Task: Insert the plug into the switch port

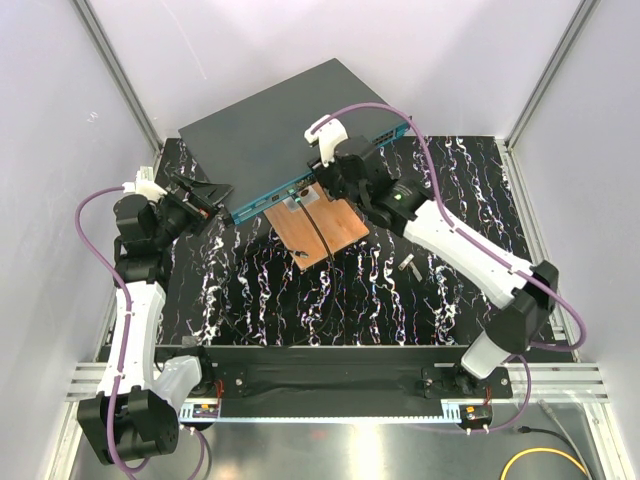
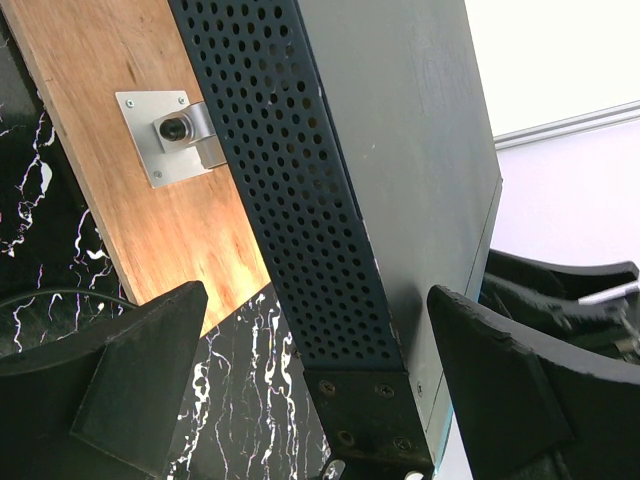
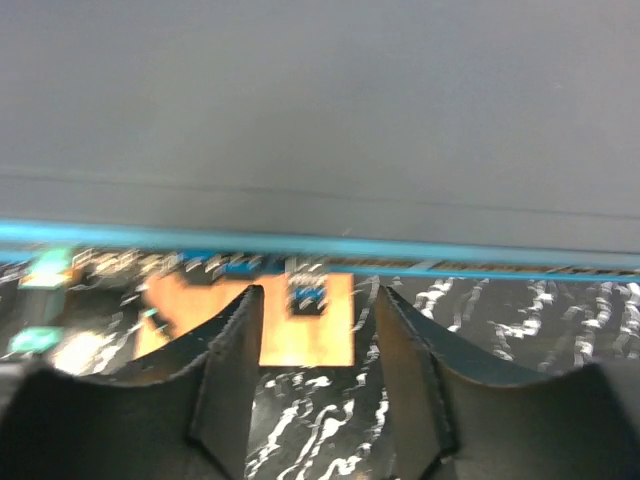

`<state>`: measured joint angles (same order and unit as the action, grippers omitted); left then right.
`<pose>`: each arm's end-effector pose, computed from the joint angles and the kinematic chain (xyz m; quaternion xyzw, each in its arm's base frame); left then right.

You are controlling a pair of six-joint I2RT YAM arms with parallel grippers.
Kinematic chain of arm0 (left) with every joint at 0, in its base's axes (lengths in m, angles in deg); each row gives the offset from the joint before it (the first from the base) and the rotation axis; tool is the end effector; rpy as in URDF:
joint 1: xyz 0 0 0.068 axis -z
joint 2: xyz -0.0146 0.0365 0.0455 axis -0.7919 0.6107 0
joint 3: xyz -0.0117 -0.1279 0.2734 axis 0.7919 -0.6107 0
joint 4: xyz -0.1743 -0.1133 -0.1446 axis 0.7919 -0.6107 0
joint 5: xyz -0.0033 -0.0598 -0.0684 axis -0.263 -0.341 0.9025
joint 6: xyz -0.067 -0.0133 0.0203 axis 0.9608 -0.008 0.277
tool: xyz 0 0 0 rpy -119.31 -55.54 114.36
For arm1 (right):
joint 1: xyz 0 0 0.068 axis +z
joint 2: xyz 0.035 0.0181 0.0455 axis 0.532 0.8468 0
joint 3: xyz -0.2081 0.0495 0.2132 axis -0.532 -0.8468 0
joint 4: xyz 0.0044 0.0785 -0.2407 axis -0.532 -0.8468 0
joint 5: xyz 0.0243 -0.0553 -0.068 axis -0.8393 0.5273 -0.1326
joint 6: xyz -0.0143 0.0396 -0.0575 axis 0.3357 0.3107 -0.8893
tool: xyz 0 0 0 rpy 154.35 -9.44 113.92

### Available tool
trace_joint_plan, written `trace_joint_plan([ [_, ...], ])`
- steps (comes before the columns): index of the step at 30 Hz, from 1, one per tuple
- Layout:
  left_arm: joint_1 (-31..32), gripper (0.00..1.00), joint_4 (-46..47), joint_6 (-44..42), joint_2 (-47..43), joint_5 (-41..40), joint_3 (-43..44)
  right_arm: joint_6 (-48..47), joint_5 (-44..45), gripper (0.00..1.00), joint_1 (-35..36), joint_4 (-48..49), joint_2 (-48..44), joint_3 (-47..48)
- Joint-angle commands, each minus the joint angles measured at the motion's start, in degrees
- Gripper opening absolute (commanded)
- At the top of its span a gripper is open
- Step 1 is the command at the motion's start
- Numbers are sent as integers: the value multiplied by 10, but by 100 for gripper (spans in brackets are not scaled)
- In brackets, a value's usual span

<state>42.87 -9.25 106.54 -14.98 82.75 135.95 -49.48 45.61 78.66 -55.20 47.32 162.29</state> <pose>0.2090 0.0027 0.3533 -0.2548 0.7268 -0.4372 0.4644 0.2846 0.2719 0.4244 -0.3167 0.7622 0.0303 0.5637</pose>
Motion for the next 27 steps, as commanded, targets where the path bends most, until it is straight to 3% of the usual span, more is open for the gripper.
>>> trace_joint_plan([
  [1, 2, 99, 32, 1, -2, 3, 7, 19, -59, 57, 8, 5, -52, -12],
  [6, 2, 99, 32, 2, -2, 3, 6, 34, -81, 71, 2, -50, -86, -42],
  [9, 2, 99, 31, 2, -1, 2, 7, 41, -102, 71, -9, -85, -89, -41],
  [11, 2, 99, 31, 2, -1, 4, 8, 48, -119, 66, -34, -101, -84, -34],
  [16, 2, 99, 31, 0, -1, 3, 7, 66, -147, 33, -71, -131, -53, 18],
  [18, 1, 99, 32, 1, -1, 2, 5, 72, -148, 24, -71, -128, -41, 37],
  [20, 2, 99, 32, 1, 1, 2, 6, 81, -157, 18, -71, -128, -34, 48],
  [27, 2, 99, 31, 1, 4, 3, 10, 113, -211, 14, -72, -142, -1, 94],
])
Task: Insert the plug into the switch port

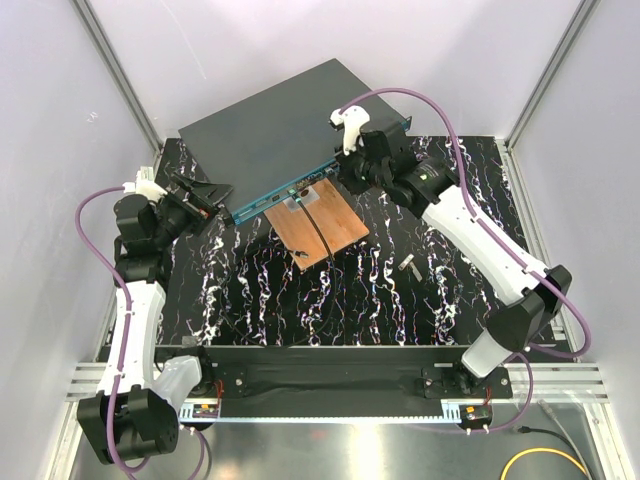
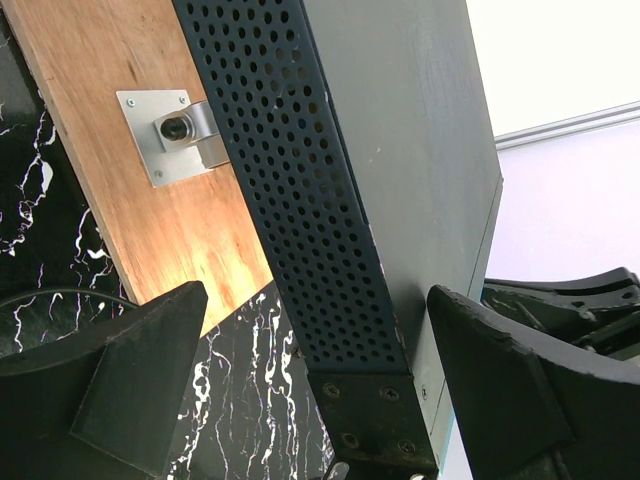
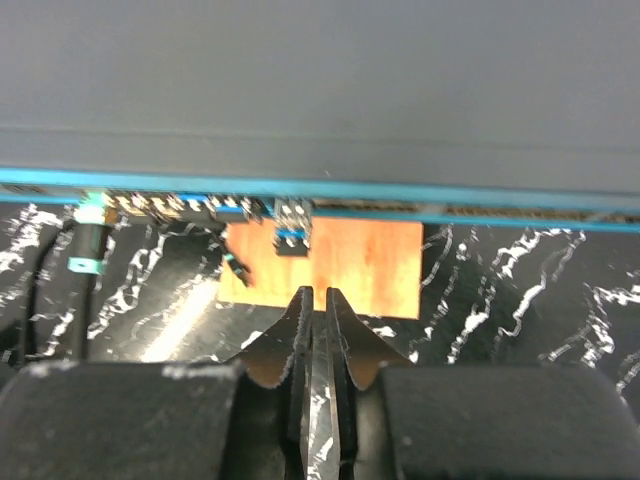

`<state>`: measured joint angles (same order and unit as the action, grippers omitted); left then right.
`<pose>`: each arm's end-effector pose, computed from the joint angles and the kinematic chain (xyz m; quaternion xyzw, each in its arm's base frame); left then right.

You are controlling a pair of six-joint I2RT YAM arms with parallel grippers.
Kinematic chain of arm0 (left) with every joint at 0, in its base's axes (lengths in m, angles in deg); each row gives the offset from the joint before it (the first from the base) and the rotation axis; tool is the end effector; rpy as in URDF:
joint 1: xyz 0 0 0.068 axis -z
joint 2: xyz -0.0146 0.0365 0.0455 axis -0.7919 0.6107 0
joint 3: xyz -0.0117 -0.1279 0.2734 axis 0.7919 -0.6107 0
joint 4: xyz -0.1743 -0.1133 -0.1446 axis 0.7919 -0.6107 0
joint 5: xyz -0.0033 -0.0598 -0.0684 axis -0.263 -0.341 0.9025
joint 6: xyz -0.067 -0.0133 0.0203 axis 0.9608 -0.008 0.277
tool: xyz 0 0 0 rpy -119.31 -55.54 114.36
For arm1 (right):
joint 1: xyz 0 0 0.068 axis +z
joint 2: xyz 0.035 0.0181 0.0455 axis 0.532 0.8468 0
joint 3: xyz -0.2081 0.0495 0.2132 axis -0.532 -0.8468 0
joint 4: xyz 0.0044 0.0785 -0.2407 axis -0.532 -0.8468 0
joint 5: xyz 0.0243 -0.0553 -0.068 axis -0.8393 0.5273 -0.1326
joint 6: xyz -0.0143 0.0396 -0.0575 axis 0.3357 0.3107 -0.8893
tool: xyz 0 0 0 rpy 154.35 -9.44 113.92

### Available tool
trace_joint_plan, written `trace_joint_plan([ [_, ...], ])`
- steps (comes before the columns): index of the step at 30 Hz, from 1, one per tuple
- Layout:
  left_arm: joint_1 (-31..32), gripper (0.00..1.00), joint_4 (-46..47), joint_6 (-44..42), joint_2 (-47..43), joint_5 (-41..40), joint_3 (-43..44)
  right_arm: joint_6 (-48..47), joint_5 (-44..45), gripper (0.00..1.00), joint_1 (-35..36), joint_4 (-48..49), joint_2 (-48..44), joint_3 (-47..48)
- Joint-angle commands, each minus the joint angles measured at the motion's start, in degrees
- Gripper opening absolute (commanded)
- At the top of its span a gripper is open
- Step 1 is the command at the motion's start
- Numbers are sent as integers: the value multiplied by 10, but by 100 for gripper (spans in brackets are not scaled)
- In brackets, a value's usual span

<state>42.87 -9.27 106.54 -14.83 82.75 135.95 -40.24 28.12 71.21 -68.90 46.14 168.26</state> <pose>0.2096 0.0028 0.3528 -0.2556 0.7274 -0.4370 0.4633 0.2910 0.2338 0.4384 -0.2972 0.8094 0.1458 0.4851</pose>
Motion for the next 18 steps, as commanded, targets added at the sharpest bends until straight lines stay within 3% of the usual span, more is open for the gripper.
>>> trace_joint_plan([
  [1, 2, 99, 32, 0, 3, 3, 10, 20, -36, 14, 2, -7, 14, 38],
  [14, 3, 99, 35, 2, 4, 3, 7, 39, -24, 18, 3, 3, 52, 81],
  [18, 2, 99, 34, 2, 3, 2, 7, 47, 18, 19, 2, 28, 59, 80],
])
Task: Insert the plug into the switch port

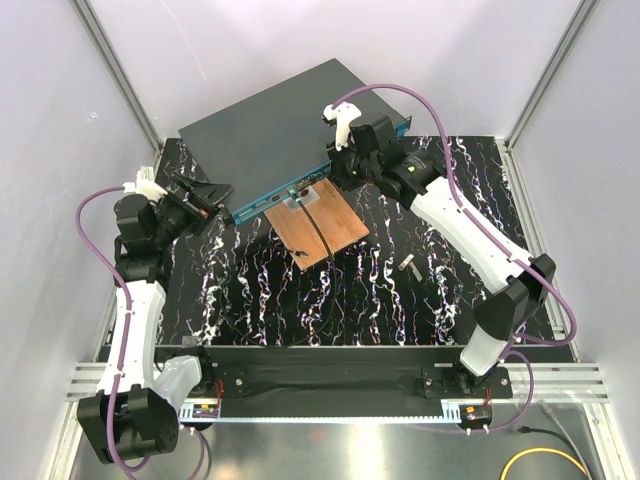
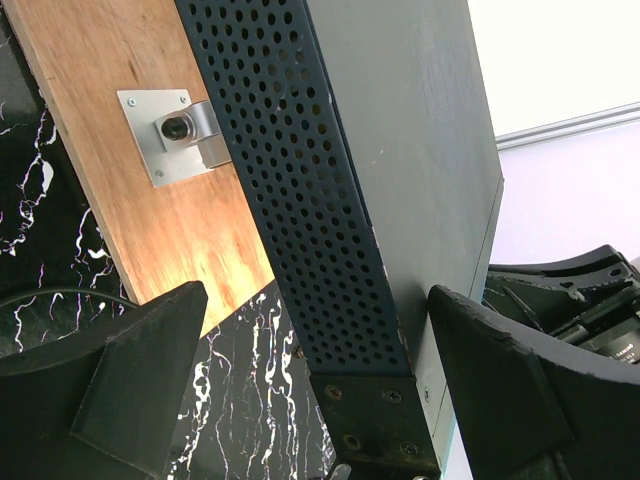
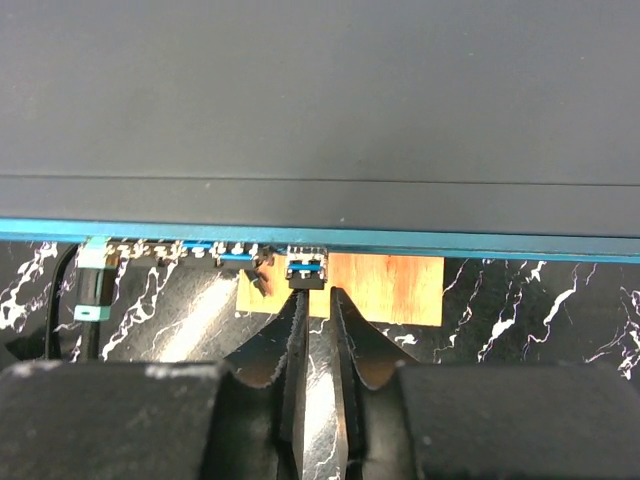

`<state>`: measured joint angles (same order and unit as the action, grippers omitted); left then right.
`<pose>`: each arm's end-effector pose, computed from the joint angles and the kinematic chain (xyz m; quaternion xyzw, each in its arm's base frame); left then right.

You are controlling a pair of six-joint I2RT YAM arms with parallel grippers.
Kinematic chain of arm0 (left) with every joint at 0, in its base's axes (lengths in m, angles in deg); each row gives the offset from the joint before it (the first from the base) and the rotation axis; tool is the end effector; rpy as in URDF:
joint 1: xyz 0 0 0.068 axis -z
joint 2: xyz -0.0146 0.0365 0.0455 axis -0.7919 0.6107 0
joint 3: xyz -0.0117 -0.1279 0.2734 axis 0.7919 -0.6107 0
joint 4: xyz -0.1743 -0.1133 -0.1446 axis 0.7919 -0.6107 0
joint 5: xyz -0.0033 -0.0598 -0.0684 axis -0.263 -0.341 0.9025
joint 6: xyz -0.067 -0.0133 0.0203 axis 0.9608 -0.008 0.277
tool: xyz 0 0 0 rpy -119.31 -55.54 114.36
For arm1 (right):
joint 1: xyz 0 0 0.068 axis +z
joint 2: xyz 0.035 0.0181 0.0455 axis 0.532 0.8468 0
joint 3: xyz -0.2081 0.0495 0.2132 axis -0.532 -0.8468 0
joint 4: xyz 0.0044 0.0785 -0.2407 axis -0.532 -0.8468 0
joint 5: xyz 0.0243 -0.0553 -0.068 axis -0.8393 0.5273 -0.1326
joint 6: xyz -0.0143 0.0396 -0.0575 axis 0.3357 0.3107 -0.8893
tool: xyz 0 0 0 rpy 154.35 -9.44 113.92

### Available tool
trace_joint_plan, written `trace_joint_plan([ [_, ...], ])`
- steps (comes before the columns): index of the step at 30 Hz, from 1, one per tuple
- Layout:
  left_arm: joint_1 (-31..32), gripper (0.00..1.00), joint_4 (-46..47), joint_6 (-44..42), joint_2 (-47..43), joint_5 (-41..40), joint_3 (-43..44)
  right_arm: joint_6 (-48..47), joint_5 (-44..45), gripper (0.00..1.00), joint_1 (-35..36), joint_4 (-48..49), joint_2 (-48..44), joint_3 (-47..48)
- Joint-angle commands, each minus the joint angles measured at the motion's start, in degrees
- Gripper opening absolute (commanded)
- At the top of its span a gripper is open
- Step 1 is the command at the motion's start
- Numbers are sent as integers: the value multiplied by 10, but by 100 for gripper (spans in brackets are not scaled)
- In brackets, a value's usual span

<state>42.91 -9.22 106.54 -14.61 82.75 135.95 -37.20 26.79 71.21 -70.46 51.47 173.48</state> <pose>0.2105 0.0028 0.3522 -0.2561 0.7281 -0.4369 0.4620 0.3099 0.2510 0.4321 -0.2836 0.8221 0.1637 0.4658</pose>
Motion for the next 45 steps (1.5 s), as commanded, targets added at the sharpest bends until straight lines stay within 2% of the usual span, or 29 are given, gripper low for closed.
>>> trace_joint_plan([
  [1, 1, 99, 34, 2, 1, 3, 7, 20, 34, 19, 3, 50, 5, 27],
  [20, 1, 99, 34, 2, 0, 4, 2, 89, 57, 18, 3, 110, 45, 79],
  [33, 2, 98, 36, 2, 7, 9, 2, 61, 62, 15, 3, 138, 79, 113],
  [35, 2, 99, 34, -5, 6, 8, 6, 53, 54, 18, 2, 121, 70, 107],
  [37, 1, 99, 28, -9, 6, 9, 18, 42, 48, 27, 3, 107, 55, 93],
  [39, -3, 99, 22, -18, 8, 11, 38, 20, 36, 31, 1, 89, 15, 46],
  [40, -5, 99, 21, -20, 12, 12, 45, 8, 30, 40, 2, 88, -4, 23],
  [42, -12, 99, 22, -22, 16, 22, 66, -31, -2, 50, -5, 79, -65, -49],
  [43, -14, 99, 24, -24, 20, 26, 72, -67, -21, 60, -7, 70, -104, -72],
  [45, -23, 99, 30, -27, 26, 44, 86, -94, -78, 70, -29, 44, -143, -133],
])
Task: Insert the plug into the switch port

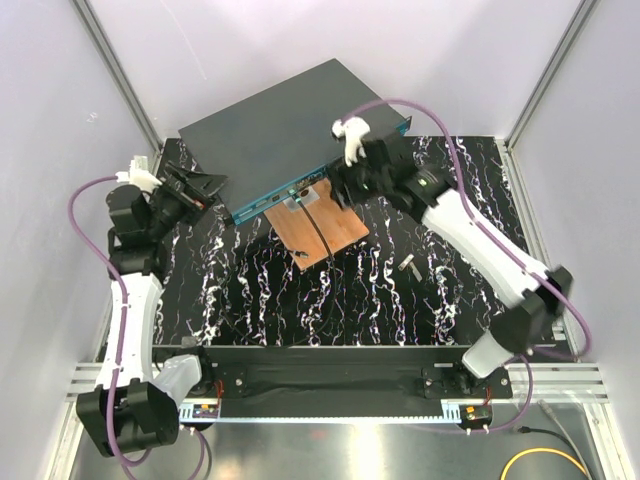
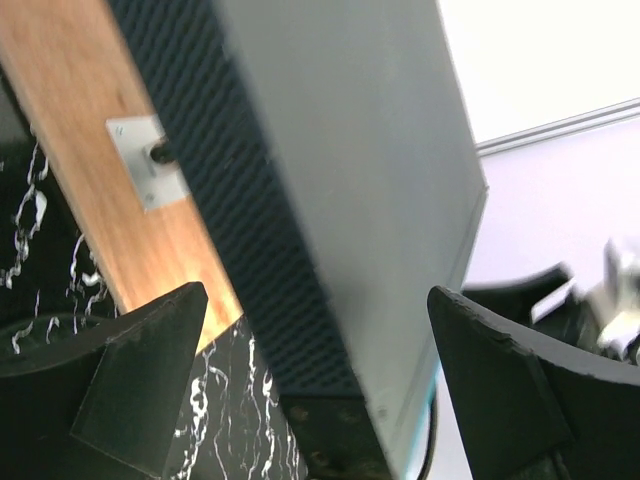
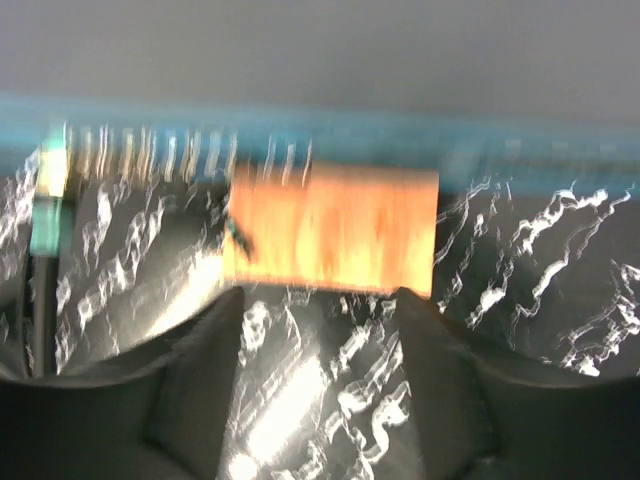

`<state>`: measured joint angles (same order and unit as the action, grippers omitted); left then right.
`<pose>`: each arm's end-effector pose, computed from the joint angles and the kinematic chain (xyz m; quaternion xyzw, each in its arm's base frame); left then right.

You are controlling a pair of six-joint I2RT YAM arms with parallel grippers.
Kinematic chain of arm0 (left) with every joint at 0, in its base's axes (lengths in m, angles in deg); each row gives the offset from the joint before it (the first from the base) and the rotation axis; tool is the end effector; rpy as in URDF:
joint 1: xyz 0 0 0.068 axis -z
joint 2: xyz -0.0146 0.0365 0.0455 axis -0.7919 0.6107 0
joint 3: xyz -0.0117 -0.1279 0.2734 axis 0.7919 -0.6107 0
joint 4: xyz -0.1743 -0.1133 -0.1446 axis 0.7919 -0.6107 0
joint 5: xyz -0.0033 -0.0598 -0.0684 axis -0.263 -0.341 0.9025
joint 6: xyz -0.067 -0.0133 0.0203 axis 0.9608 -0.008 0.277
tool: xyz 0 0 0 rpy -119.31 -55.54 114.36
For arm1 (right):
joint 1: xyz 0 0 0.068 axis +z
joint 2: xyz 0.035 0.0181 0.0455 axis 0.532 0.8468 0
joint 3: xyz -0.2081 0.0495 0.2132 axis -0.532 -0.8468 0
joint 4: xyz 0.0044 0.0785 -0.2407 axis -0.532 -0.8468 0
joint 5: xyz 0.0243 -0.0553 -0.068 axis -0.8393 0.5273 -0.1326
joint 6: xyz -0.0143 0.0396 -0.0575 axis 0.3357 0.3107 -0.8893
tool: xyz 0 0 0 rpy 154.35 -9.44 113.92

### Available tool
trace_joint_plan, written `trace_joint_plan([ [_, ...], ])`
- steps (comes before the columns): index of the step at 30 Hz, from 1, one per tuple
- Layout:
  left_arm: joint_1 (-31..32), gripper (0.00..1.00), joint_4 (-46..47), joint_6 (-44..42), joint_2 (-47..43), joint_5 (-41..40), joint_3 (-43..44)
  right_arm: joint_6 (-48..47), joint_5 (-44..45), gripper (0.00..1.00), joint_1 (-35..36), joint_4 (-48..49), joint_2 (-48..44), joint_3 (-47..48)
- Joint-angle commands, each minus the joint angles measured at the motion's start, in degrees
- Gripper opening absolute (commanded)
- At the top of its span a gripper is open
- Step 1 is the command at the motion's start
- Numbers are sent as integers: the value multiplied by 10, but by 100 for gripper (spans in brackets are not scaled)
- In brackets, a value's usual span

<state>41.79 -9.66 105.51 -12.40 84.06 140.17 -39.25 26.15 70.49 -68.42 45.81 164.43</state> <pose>0.2186 0.0073 0.3706 -0.2425 0.7241 -0.4369 0.4754 0.2928 0.2319 0.4186 -0.2977 0.8232 0.1537 0.4584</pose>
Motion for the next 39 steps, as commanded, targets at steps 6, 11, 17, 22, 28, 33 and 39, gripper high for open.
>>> trace_joint_plan([
  [6, -28, 99, 54, -21, 8, 78, 70, -133, -127, 100, -95, -86, -163, -121],
  [11, -29, 99, 40, -65, -15, 46, 89, -128, -93, 92, -153, -137, -184, -206],
  [17, -27, 99, -10, -175, -9, 58, 159, -154, -58, 73, -194, -157, -127, -273],
  [22, -27, 99, -36, -260, -28, 54, 188, -157, -38, 68, -206, -151, -57, -287],
  [28, -24, 99, -48, -298, -38, 55, 196, -157, -37, 59, -215, -170, 45, -257],
  [33, -24, 99, -46, -299, -40, 49, 196, -149, -37, 52, -217, -174, 105, -242],
  [39, -23, 99, -34, -293, -43, 56, 192, -143, -15, 48, -219, -163, 152, -226],
])
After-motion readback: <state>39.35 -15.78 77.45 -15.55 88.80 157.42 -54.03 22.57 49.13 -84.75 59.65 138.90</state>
